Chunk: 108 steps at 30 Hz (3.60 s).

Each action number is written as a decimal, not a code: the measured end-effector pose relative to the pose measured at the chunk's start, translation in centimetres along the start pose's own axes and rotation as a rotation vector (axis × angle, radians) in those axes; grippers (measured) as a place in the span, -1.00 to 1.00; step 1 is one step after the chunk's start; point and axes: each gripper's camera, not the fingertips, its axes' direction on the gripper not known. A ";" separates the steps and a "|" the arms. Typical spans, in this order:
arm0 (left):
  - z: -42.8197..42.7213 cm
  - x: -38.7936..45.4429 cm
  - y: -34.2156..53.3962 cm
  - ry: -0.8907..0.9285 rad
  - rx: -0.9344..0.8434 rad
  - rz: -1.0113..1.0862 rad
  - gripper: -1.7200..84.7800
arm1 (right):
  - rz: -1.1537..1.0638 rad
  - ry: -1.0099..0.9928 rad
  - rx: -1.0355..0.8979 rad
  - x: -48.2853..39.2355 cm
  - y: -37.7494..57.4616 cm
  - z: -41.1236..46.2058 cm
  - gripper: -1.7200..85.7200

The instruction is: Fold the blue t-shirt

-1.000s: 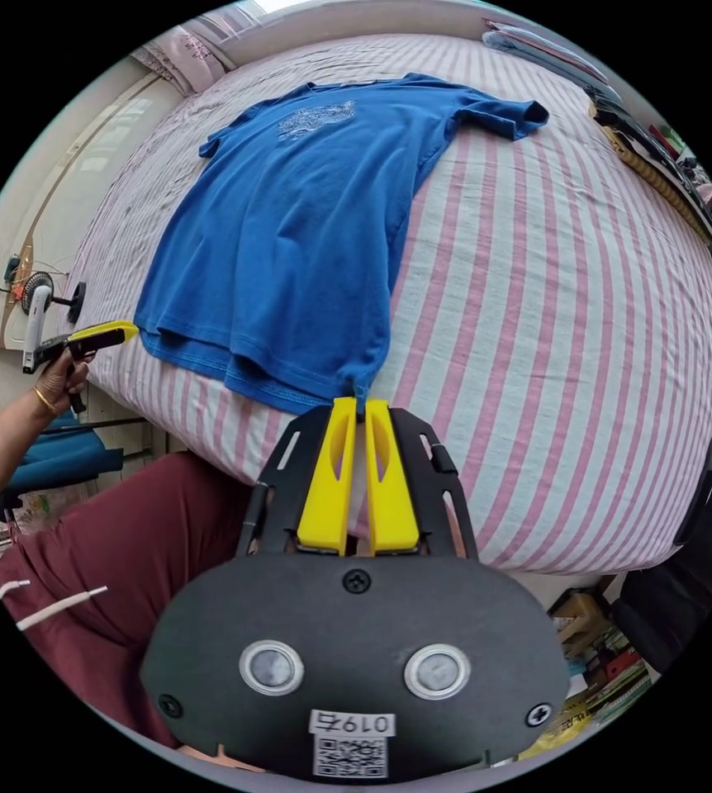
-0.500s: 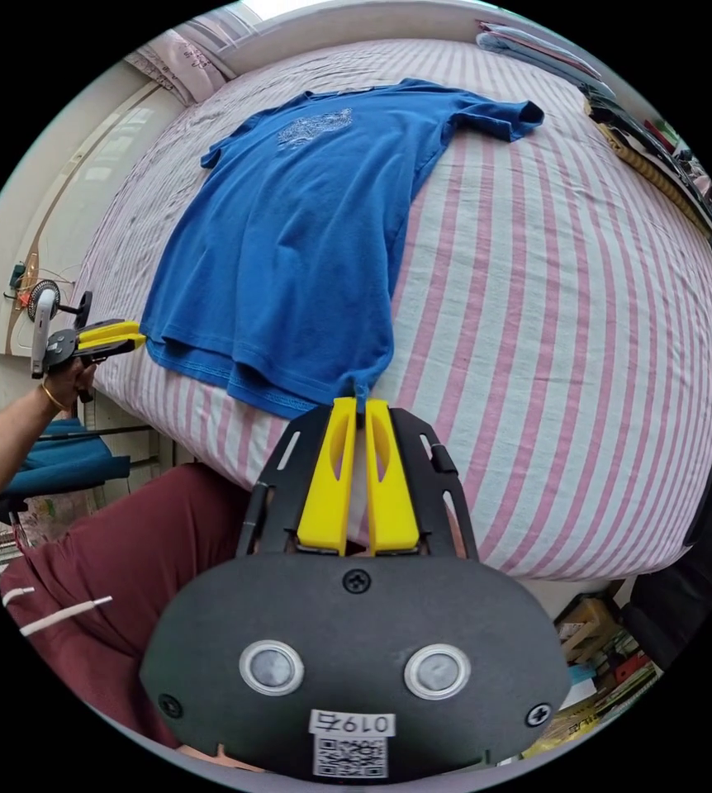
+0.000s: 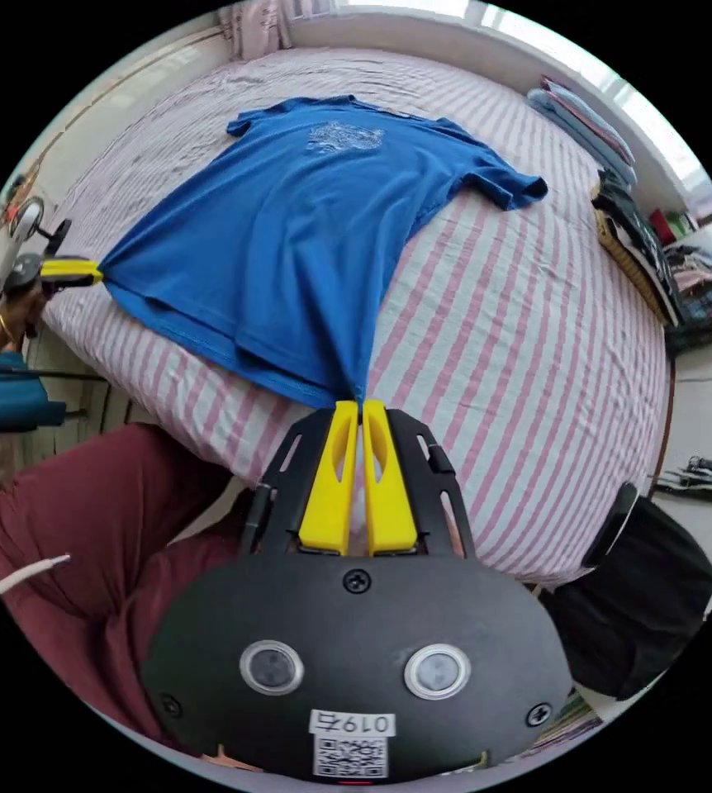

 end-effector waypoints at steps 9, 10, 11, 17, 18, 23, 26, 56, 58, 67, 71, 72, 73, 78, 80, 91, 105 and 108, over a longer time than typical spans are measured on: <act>-3.2 1.7 -0.6 -0.071 -0.064 0.159 -0.95 | -0.256 0.088 -0.087 -2.7 0.4 1.8 -0.97; -2.5 2.1 -0.7 -0.068 -0.091 0.180 -0.95 | -0.276 0.089 -0.098 -3.0 0.5 2.3 -0.97; -2.1 2.3 -0.8 -0.064 -0.107 0.192 -0.95 | -0.321 0.090 -0.124 -3.8 0.6 3.4 -0.97; -0.7 3.9 -1.8 -0.072 -0.183 0.210 -0.94 | -0.312 0.094 -0.206 -5.5 -0.7 6.9 -0.95; -1.1 3.9 -1.9 -0.067 -0.189 0.194 -0.93 | -0.301 0.103 -0.207 -5.6 -0.9 7.0 -0.94; -3.1 2.9 -1.4 0.008 -0.198 0.130 -0.93 | -0.256 0.089 -0.188 -5.2 -1.0 6.4 -0.75; -5.3 2.6 -0.3 -0.025 -0.149 0.095 -0.92 | -0.281 0.068 -0.127 -5.4 -1.1 4.9 -0.76; -9.2 12.8 -6.9 0.054 -0.017 0.512 -0.93 | -0.528 -0.134 0.030 -13.4 -6.2 7.6 -0.95; -9.7 12.5 -6.9 0.070 -0.009 0.498 -0.94 | -0.531 -0.142 0.032 -13.7 -6.2 7.5 -0.90; -10.3 13.7 -7.5 -0.008 0.003 0.585 -0.94 | -0.599 -0.087 0.045 -16.4 -6.2 7.9 -0.80; -10.3 13.6 -7.5 -0.003 -0.006 0.583 -0.94 | -0.570 -0.054 0.035 -16.7 -6.3 8.2 -0.91; -10.3 13.5 -7.5 -0.001 -0.009 0.584 -0.94 | -0.566 -0.025 0.025 -16.8 -6.2 8.3 -0.93; -10.3 13.5 -7.4 -0.007 -0.010 0.585 -0.94 | -0.565 -0.014 0.028 -16.8 -6.2 8.4 -0.94; -11.0 12.8 -7.1 0.036 0.006 0.563 -0.94 | -0.569 -0.053 0.052 -16.7 -5.6 7.8 -0.87; -11.1 12.5 -6.9 0.042 -0.002 0.554 -0.94 | -0.584 -0.040 0.037 -16.7 -5.0 8.0 -0.84; -12.0 13.0 -5.8 0.033 0.024 0.580 -0.94 | -0.646 0.098 0.031 -17.9 -4.0 8.6 -0.88; -12.3 14.1 -4.6 -0.034 0.047 0.618 -0.93 | -0.580 0.062 0.043 -17.0 -3.8 8.3 -0.98; -12.2 14.8 -4.8 -0.050 0.046 0.634 -0.94 | -0.555 0.044 0.048 -16.4 -3.9 8.0 -0.98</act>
